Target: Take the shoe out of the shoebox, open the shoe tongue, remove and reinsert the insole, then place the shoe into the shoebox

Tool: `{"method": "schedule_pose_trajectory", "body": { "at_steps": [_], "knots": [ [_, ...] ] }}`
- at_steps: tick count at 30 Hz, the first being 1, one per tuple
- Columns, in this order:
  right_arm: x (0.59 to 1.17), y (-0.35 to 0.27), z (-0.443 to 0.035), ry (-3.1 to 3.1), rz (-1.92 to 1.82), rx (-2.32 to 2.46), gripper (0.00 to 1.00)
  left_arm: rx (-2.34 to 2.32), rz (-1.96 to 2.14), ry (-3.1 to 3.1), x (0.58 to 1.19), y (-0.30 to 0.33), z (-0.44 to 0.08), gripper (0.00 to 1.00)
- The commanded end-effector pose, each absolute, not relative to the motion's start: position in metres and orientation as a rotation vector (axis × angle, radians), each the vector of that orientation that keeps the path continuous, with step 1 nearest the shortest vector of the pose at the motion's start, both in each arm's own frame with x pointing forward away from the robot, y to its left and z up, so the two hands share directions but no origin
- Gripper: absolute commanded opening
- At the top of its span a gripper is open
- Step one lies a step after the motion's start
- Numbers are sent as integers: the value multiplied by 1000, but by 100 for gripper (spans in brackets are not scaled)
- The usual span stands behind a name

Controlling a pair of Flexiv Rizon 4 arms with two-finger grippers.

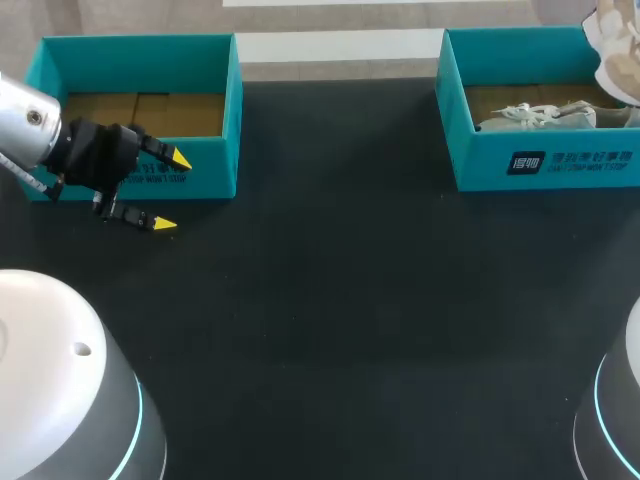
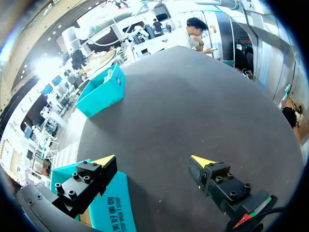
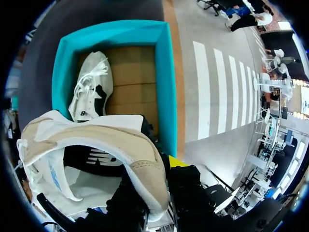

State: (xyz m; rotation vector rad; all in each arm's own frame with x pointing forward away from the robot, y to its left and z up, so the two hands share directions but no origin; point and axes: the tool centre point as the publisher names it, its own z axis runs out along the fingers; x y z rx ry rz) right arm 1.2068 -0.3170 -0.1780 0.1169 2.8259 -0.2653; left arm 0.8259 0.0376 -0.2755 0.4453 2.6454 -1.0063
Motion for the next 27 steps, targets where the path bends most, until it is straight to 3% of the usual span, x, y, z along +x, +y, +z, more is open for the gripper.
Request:
{"method": "schedule_pose_trajectory", "body": {
  "at_steps": [1,10,27],
  "knots": [
    [1207,-317,-176,2830,-268,116,0,446,-1002,2648,826,37,-276,100],
    [1207,-317,-176,2830,-268,116,0,446,-1002,2648,826,37,-276,100],
    [1196,-328,-190,2529,-340,1135,0,446,-1002,2648,826,37,-276,100]
  ]
}}
